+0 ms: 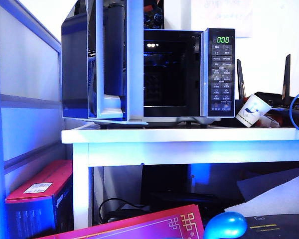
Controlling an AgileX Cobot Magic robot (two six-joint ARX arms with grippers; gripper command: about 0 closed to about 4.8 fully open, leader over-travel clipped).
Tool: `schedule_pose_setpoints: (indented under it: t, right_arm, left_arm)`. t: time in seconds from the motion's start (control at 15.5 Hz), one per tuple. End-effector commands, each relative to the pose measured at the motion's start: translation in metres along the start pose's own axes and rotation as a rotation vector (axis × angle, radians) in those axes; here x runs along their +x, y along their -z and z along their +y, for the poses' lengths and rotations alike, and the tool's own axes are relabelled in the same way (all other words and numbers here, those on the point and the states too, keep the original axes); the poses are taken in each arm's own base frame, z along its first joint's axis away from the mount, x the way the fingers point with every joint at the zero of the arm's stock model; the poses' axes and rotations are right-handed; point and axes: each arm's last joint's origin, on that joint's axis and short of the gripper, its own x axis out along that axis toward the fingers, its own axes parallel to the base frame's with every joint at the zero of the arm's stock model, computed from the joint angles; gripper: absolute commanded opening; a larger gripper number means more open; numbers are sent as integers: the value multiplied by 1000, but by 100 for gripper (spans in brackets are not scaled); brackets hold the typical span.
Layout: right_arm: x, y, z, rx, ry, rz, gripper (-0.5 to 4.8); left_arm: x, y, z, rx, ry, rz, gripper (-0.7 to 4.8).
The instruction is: Open the microwave door, place the orange inside the microwave, then close the microwave door.
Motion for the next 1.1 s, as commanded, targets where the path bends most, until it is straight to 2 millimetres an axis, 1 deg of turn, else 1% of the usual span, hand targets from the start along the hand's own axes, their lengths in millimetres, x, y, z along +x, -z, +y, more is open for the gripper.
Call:
schedule_pose_setpoints:
  t: [0.06, 0.26, 0.52, 0.58, 0.71, 0.84, 0.97, 1.1]
  right_arm:
    - [0, -7, -2, -67, 30, -40, 479]
    - [4, -5, -2, -71, 25, -46, 479]
    - [15, -7, 3, -87, 9, -80, 479]
    - [15, -7, 3, -53, 19, -77, 479]
    - [15, -9, 1, 89, 34, -109, 479]
    - [16, -11, -2, 129, 39, -151, 479]
    - [18, -8, -2, 199, 23, -146, 479]
    - [18, -7, -1, 213, -14, -149, 479]
  left_arm:
    - [-1, -1, -4, 9, 11, -1, 182]
    - [-1, -1, -4, 4, 11, 0, 182]
    - [-1, 0, -4, -3, 16, 7, 182]
    - [-1, 0, -4, -1, 17, 8, 182]
    - [-2, 0, -4, 5, 21, 10, 174]
    - [-1, 0, -5, 34, 51, 20, 173]
    - [-1, 1, -7, 85, 98, 32, 173]
    - [-1, 1, -7, 121, 118, 35, 173]
